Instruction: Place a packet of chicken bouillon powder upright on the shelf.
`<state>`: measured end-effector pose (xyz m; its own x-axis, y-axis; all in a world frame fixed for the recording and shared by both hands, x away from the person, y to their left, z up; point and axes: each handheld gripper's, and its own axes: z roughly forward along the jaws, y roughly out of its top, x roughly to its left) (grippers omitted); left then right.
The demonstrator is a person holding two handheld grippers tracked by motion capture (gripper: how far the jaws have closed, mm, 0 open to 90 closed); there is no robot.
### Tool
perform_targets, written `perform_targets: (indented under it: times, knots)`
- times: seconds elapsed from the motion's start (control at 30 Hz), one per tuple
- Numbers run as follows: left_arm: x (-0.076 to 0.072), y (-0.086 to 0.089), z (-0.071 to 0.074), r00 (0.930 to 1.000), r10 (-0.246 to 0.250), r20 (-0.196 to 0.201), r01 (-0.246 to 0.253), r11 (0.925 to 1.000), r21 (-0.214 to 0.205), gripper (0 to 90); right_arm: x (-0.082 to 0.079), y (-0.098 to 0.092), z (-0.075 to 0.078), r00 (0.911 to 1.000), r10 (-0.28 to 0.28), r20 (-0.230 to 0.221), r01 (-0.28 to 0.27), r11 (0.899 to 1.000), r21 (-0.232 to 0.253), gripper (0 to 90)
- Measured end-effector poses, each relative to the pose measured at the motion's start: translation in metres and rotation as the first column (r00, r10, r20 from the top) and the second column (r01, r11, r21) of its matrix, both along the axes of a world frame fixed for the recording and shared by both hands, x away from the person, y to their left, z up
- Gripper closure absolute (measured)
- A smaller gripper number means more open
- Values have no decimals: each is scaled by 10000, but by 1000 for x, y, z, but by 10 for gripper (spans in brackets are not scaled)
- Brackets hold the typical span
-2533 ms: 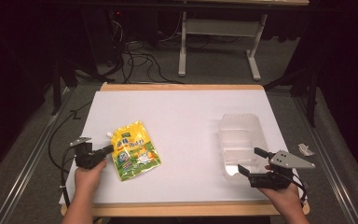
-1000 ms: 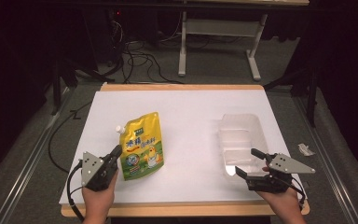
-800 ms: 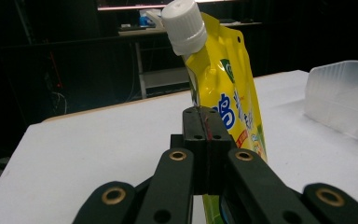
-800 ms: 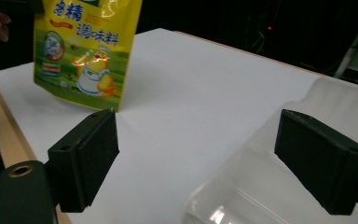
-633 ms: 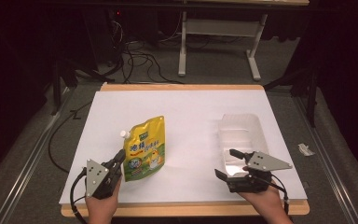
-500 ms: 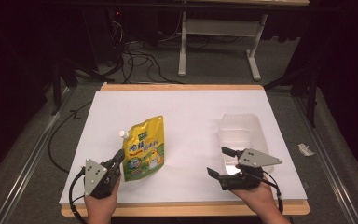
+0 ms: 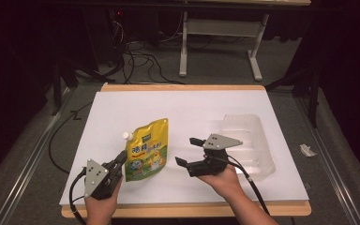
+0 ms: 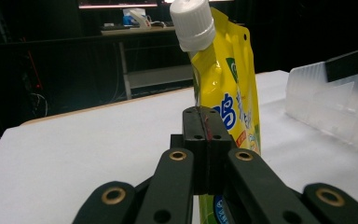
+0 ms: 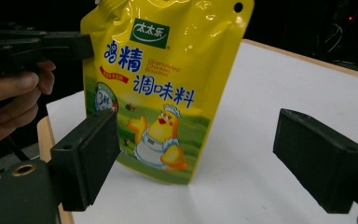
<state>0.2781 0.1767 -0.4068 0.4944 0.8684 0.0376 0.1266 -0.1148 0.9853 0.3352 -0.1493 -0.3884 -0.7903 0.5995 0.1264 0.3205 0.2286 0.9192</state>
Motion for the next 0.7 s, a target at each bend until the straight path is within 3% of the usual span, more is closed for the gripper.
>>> perform_targets:
  times: [0.23,0.47,0.53,0.7]
  knots:
    - [-1,0,1,9998,-172,116,172,9998,57,900,27,34,-16,9984,165,-543,-168,9999,-43,150]
    - [-1,1,1,9993,-339,145,338,9994,74,900,47,50,-25,9945,344,-990,-342,9994,38,158]
    - [-1,1,1,9993,-362,124,362,9993,61,900,57,54,-29,9900,635,-1260,-592,9976,369,203]
    - [0,2,1,9992,-373,107,373,9993,33,900,65,60,-34,9827,1046,-1529,-974,9938,540,287]
